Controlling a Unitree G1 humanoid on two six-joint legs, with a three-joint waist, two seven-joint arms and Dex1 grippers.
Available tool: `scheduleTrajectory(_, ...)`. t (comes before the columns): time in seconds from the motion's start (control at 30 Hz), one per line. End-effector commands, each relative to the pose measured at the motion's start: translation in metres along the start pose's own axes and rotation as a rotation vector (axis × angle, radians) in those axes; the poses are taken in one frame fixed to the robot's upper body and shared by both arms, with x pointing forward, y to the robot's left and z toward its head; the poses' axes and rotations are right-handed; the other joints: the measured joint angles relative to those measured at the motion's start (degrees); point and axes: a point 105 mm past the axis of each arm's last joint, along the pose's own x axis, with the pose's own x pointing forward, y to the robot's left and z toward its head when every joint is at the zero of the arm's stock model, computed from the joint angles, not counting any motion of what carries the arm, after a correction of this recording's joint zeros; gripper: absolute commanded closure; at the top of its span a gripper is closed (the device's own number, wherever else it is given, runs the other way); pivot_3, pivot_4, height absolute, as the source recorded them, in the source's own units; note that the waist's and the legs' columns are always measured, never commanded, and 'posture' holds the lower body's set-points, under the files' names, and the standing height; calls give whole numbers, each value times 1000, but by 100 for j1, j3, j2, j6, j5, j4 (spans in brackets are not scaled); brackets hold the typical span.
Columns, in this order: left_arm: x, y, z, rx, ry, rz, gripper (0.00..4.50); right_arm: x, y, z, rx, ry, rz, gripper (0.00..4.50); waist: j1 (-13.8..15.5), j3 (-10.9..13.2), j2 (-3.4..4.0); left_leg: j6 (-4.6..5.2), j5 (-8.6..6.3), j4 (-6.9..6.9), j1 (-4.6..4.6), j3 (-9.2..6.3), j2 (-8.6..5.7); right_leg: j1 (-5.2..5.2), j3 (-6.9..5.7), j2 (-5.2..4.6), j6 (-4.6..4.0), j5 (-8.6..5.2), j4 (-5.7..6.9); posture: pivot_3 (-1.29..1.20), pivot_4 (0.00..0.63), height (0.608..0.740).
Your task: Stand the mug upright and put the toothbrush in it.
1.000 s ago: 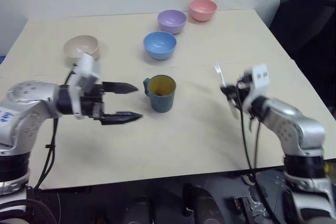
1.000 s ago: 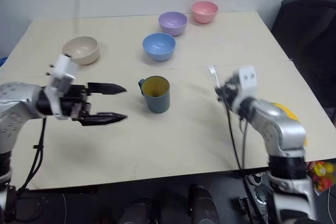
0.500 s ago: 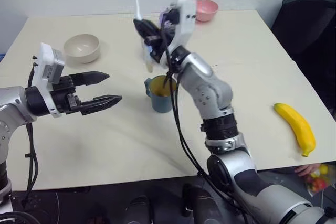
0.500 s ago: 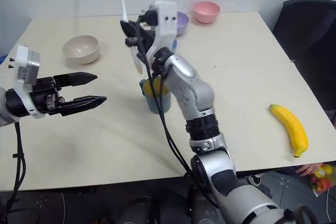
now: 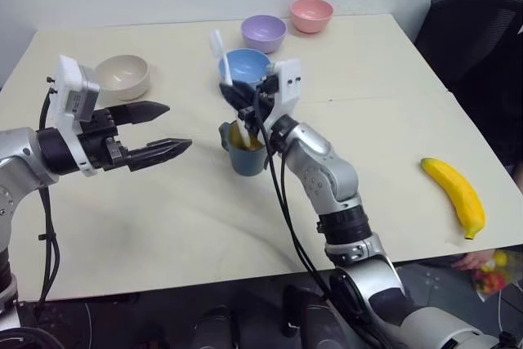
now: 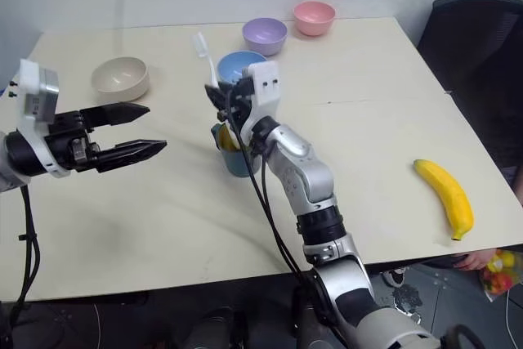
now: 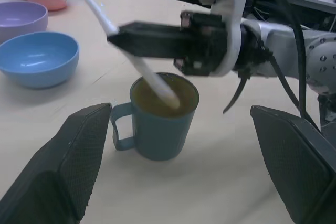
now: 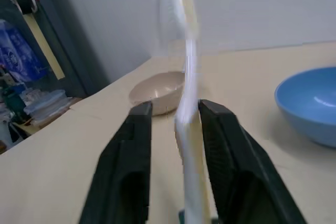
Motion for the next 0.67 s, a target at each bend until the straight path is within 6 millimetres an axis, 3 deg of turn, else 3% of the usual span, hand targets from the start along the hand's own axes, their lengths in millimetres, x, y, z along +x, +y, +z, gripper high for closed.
scheduleTrajectory(0.03,-1,4,5,37,-3,5,0,-9,5,24,-27,-79,27,1825,0,0,0,0,0,0,0,0,0,-1,-1,0,0,0,0,0,150,740)
scheduleTrajectory(0.13,1,8,3,48,-1,12,0,-26,-4,31,-59,-77,7,766,5,0,0,0,0,0,-2,-2,0,-2,-1,0,0,0,0,0,150,740)
scheduleTrajectory(0.23,1,8,2,43,-1,2,0,-49,-7,40,-114,-32,33,12,31,0,0,0,0,-1,-1,-1,0,-2,1,-1,0,0,-1,0,150,740)
scheduleTrajectory(0.33,-4,4,1,36,0,-28,0,-85,-5,65,-184,41,154,12,96,2,2,0,0,0,-3,1,-1,-3,3,-2,0,0,-3,0,150,740)
scheduleTrajectory(0.43,-20,8,-6,34,55,-13,0,-129,-17,88,-254,193,227,12,124,3,3,5,-3,2,-8,2,-2,-6,4,-4,0,0,-8,0,150,740)
scheduleTrajectory(0.53,-42,9,-15,62,144,-4,0,-167,-40,95,-275,365,200,12,121,2,2,10,-5,-4,-5,10,1,-7,3,-1,-1,-1,-13,0,150,740)
scheduleTrajectory(0.57,-53,12,-16,65,171,17,0,-190,-50,95,-278,476,190,12,125,3,3,10,-6,-11,0,16,3,-6,3,-1,-3,-2,-16,0,150,740)
scheduleTrajectory(0.67,-70,19,-14,81,202,58,0,-227,-48,98,-288,640,235,12,132,4,3,15,-9,-14,0,34,7,-7,-1,2,-5,-4,-23,0,150,740)
